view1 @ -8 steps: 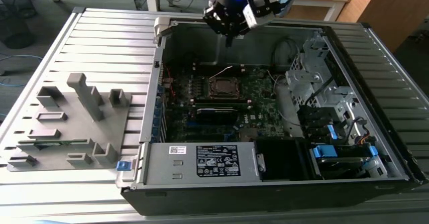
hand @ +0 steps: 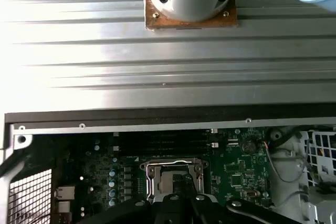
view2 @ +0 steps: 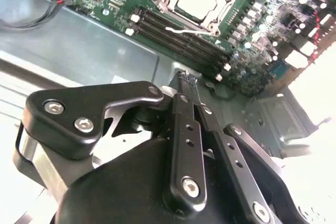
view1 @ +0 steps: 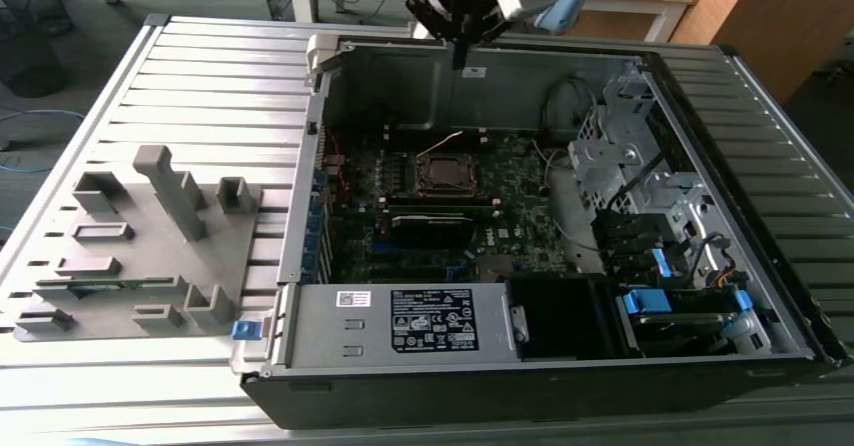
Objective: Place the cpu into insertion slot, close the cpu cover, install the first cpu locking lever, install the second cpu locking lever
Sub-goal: 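Install the first cpu locking lever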
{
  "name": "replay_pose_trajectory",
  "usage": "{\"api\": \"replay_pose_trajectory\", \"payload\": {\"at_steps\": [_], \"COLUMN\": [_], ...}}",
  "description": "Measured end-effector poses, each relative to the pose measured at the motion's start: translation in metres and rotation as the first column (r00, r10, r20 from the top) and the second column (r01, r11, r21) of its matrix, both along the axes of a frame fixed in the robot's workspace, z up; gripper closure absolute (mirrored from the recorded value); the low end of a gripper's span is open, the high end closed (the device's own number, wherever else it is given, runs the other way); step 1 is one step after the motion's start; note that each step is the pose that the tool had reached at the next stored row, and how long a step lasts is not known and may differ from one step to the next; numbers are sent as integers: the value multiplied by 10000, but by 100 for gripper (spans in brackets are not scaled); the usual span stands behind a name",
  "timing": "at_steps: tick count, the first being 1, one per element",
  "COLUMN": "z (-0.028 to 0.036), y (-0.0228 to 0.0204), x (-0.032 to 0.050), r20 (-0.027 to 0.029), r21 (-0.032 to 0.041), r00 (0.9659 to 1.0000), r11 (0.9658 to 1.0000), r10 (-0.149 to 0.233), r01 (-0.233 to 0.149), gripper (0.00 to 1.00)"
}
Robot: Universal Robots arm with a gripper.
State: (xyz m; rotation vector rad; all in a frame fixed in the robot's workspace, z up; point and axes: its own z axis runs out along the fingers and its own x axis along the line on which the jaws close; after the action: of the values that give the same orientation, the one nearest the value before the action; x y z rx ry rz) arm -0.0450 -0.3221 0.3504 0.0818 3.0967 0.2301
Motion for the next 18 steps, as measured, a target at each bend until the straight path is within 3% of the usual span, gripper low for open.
{"api": "replay_pose_trajectory", "payload": {"at_steps": [18], "z": [817], "y": [0], "x": [0], "r20": [1], "r21": [3], "r00": [10000], "r11": [10000], "r10": [-6], "r01": [6], "gripper": [90]}}
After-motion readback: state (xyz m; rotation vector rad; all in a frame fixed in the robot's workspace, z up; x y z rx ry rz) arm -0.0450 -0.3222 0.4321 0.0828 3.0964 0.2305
